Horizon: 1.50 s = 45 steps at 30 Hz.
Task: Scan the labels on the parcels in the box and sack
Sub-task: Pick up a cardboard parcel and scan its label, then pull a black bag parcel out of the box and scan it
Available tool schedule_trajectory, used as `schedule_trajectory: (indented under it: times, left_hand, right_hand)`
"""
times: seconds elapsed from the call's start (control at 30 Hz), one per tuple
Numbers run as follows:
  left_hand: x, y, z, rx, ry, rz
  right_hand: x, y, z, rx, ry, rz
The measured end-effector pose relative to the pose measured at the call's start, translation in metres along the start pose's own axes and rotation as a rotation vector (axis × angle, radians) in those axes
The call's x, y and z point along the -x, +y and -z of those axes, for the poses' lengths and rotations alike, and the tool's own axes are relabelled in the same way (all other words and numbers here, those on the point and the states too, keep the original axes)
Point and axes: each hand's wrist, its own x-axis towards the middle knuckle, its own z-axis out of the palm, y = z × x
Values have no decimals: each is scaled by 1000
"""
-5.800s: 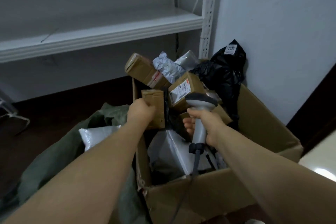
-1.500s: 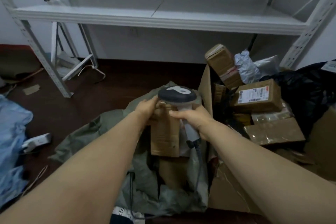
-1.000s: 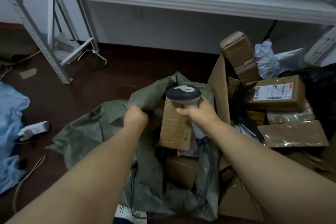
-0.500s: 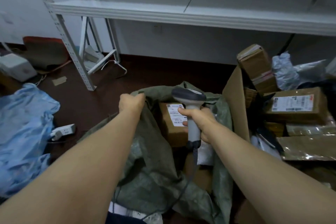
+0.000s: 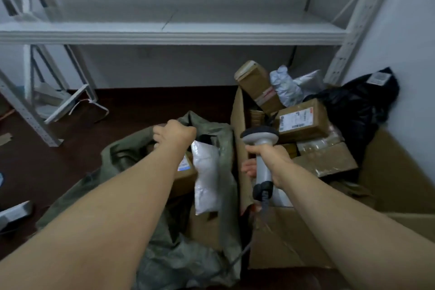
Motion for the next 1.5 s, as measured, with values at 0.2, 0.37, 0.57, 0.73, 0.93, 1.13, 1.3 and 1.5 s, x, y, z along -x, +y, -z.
schedule_trajectory:
  times: [0.2,0.37,0.57,0.73,0.93,1.13,1.3,1.5]
  left_hand:
    - [31,55,-75,74,-239,-262]
    - [36,99,-151,8,-380,-341]
    - [9,121,-236,-179,-468,-336]
    - [-18,121,-279,-395,-459,-290]
    - [-26,120,-276,-140,-247,-299]
    - [3,127,-202,329,-118,-209]
    - [44,117,-123,709,-375,-86]
    - [84,88,-25,976,-493,-15]
  right_hand:
    - [-18,10,92,-70,142,-24]
    - [-52,17,145,-285,181,-86]
    - [-100,23,169,-388,44,-98]
    - [-132,29,178,-450,-55,-111]
    - [-137,32,174,-430,-82,-124]
    - [-86,7,158,-339,-85,-39]
    - [-23,-11,137,-288,-117,29]
    - [49,-32,105,-164,-102,166]
